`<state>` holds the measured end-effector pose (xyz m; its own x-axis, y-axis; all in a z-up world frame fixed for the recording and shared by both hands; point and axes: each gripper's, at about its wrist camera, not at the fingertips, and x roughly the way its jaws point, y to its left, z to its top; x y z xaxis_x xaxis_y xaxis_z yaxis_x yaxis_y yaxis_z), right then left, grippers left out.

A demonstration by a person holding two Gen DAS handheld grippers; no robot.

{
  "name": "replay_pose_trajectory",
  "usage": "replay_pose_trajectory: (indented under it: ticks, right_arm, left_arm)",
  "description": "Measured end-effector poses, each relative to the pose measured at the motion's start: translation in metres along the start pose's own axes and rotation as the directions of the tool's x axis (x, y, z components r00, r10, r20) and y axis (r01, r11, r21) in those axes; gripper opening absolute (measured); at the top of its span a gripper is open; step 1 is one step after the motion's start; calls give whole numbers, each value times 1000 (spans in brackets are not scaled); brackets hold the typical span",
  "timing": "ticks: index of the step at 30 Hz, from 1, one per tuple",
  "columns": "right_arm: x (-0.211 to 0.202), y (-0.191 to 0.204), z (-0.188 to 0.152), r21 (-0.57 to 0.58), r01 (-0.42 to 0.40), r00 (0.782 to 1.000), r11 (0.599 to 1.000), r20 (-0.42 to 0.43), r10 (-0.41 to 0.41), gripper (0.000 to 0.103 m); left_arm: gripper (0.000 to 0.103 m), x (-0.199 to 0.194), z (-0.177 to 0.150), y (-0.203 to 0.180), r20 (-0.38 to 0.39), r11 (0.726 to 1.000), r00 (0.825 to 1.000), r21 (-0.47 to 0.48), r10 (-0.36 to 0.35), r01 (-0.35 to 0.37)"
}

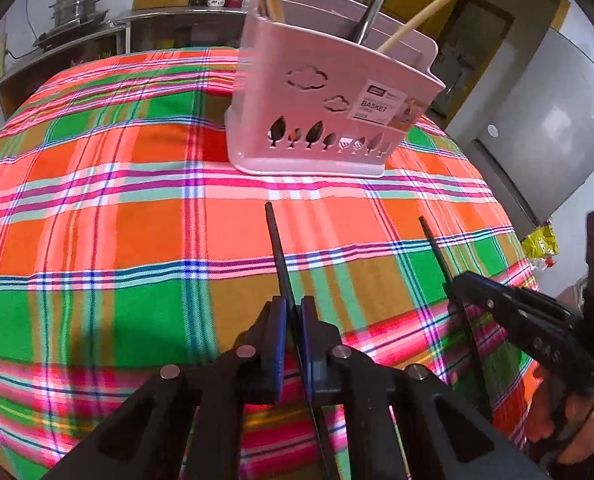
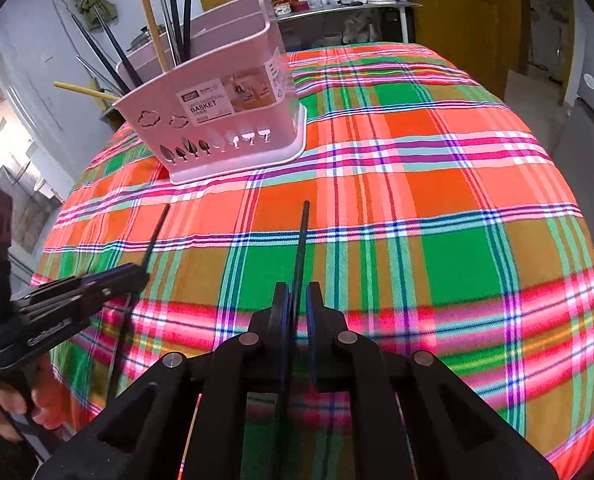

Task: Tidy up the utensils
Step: 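Close the right gripper on a black chopstick while the left gripper grasps another black one, then lift both held black chopsticks up over the pink basket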

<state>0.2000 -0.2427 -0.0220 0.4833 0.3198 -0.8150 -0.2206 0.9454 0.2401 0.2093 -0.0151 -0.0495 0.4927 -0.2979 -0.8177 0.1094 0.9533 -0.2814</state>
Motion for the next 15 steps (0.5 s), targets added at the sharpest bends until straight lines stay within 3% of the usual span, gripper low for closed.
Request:
replay_pose_trajectory:
  ticks: [8,15]
  right_arm:
    - [16,6,17,-38,25,998,999,-49,-27,10]
    - [24,9,22,-57,30,998,998,-52,-33,7]
  left_arm:
    - [8,7,16,3,-40,1000,999,-12,13,-14]
    - [8,13,31,-2,-63,998,997,34,47,-45]
